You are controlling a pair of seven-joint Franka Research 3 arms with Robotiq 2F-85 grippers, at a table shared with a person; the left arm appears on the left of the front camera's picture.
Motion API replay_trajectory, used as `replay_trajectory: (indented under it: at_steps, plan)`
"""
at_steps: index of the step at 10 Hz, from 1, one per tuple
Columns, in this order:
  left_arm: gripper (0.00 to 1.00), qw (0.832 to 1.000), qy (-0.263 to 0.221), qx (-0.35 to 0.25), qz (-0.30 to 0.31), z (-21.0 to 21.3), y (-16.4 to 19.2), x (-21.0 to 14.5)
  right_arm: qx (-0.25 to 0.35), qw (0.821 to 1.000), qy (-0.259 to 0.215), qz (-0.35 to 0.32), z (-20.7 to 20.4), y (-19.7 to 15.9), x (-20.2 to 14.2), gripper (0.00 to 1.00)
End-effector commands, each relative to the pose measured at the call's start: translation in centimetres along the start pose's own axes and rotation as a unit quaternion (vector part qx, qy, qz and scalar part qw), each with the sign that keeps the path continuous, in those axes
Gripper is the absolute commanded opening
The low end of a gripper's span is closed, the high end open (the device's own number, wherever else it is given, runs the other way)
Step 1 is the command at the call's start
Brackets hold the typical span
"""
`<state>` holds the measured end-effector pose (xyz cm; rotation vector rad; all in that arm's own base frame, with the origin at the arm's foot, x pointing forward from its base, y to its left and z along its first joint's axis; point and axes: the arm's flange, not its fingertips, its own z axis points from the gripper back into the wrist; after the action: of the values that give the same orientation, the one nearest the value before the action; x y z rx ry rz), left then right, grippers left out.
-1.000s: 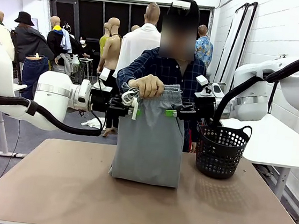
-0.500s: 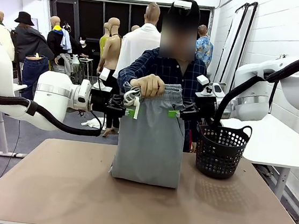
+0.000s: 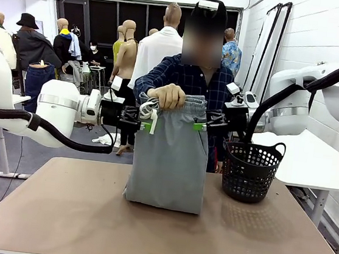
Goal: Fold the training pants.
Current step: Release the ends of the Training pants and then grab the overlapped ends.
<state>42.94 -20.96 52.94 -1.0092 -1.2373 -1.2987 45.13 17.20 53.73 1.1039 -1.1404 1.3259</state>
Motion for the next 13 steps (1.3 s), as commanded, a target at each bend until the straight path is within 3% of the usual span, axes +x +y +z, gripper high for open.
replay_trajectory:
  at_steps: [1,10,13]
  plan:
    - [1.00,1.000,-0.003,0.027,-0.001,1.2,-1.1,0.1,-0.018,1.000,0.010,-0.010,0.5,0.9,-0.3,1.00]
    - [1.00,0.994,-0.013,0.106,-0.004,5.4,-3.4,0.2,-0.073,0.997,-0.018,-0.004,1.7,1.3,-0.8,1.00]
    - [1.00,0.988,0.013,0.152,-0.022,6.0,-3.5,0.1,-0.071,0.997,-0.021,-0.011,1.5,1.1,-0.9,1.00]
